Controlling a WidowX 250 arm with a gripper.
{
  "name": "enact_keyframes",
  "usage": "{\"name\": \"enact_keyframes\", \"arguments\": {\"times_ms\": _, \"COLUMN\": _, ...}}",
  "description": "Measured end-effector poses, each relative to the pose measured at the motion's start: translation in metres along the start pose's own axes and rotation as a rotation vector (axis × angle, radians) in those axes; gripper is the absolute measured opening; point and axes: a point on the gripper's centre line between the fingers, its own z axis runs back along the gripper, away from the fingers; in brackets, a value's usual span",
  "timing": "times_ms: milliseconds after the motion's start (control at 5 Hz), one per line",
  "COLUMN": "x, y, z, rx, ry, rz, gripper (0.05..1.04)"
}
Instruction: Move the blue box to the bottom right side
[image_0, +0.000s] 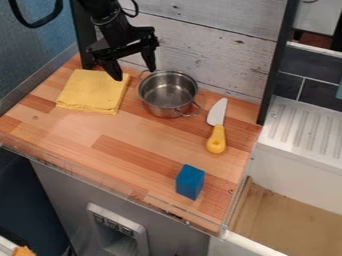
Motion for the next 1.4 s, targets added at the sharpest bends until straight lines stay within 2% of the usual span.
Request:
{"name": "enact_keyframes", "arguments": {"times_ms": 200, "x": -0.008, "y": 0.004, "z": -0.011, "rx": 0.003, "ry": 0.041, "rz": 0.009, "gripper": 1.001}}
{"name": "enact_keyframes", "arguments": {"times_ms": 400, "x": -0.023, "y": -0.007, "z": -0.016, "rx": -0.020, "ry": 0.084, "rz": -0.029, "gripper": 1.001}}
{"name": "enact_keyframes", "arguments": {"times_ms": 600, "x": -0.035, "y": -0.025, "z": -0.004, "rx": -0.062, "ry": 0.095, "rz": -0.097, "gripper": 1.001}}
{"name": "enact_keyframes", "arguments": {"times_ms": 800, "x": -0.064, "y": -0.042, "z": 0.000, "rx": -0.088, "ry": 0.135, "rz": -0.196, "gripper": 1.001}}
{"name": "enact_keyframes", "arguments": {"times_ms": 1000, "x": -0.101, "y": -0.066, "z": 0.002, "rx": -0.076, "ry": 0.191, "rz": -0.322, "gripper": 1.001}}
{"name": "enact_keyframes", "arguments": {"times_ms": 1400, "x": -0.154, "y": -0.078, "z": -0.001, "rx": -0.109, "ry": 0.279, "rz": -0.433, "gripper": 1.001}}
